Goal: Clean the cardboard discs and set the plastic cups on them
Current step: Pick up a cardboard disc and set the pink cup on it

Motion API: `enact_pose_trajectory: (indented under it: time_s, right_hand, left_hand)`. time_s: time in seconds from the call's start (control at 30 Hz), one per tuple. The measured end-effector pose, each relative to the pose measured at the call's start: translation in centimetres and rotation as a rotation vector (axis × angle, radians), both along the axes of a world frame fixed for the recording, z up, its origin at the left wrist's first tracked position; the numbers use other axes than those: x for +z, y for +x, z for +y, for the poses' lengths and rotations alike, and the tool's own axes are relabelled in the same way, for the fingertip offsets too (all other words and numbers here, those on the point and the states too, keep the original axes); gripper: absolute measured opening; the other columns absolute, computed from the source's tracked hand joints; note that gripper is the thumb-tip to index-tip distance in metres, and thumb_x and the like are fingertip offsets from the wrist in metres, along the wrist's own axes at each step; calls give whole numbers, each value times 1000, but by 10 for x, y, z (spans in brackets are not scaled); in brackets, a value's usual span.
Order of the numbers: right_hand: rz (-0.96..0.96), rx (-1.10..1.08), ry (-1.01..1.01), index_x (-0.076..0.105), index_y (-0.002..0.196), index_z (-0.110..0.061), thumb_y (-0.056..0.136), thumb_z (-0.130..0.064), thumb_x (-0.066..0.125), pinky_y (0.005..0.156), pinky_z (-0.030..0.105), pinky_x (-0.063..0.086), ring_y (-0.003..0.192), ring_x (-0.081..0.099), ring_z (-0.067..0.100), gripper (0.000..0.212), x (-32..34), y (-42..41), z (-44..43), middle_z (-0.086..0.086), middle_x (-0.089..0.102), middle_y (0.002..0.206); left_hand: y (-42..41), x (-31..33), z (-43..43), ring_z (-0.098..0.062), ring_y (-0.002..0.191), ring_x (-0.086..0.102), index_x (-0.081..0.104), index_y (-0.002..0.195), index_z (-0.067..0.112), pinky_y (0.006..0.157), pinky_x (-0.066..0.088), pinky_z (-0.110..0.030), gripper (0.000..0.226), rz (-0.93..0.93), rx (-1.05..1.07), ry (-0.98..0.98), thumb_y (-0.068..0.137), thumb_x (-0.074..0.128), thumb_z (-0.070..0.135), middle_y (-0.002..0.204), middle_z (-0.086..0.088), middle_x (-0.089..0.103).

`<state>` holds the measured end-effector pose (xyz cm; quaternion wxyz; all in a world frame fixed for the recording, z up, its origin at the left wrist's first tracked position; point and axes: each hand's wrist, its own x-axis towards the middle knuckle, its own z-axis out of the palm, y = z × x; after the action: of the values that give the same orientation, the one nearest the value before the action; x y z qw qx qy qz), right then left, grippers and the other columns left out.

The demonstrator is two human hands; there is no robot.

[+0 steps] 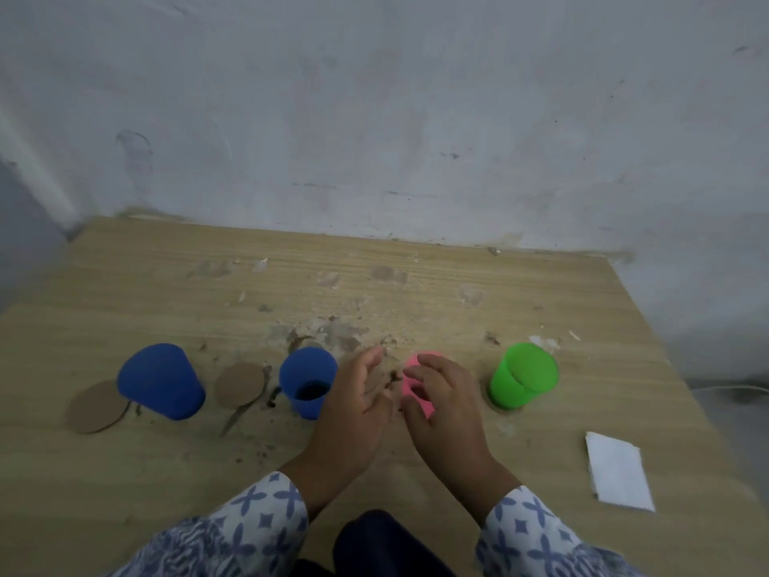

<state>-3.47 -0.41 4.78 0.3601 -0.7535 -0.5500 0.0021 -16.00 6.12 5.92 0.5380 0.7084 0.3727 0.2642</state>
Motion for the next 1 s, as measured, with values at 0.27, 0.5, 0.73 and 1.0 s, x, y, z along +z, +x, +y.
enact_pose_trajectory:
  time_s: [0.27,0.5,0.73,1.0]
  right_hand:
    - [22,-254,-41,63,105,-19,75,-26,49,95,32,30,110,46,22,34,-17,-29,-16,8,58,117]
    - [185,-384,-50,52,120,-17,73,-29,51,95,37,32,119,40,28,48,-31,-35,-23,18,43,133]
    - [414,-473,-51,25,143,-11,78,-28,71,100,40,40,128,36,26,81,-40,-26,-14,16,33,141]
    - [537,-452,-121,17,145,-14,71,-48,69,98,49,43,131,36,27,97,-38,-15,1,13,31,145]
  left_hand:
    - [-12,-27,-2,26,117,32,28,128,44,94,31,-1,52,3,-227,-53,95,53,13,129,30,37]
    - [5,-44,0,19,121,31,21,146,19,86,30,6,62,18,-242,-170,94,49,3,140,17,33]
    - [27,-52,21,-16,142,21,10,151,22,111,29,-29,73,116,-260,-109,92,50,2,157,-1,17]
    - [36,-57,27,-9,131,41,26,144,29,101,41,-16,62,89,-312,-116,94,50,1,141,4,42]
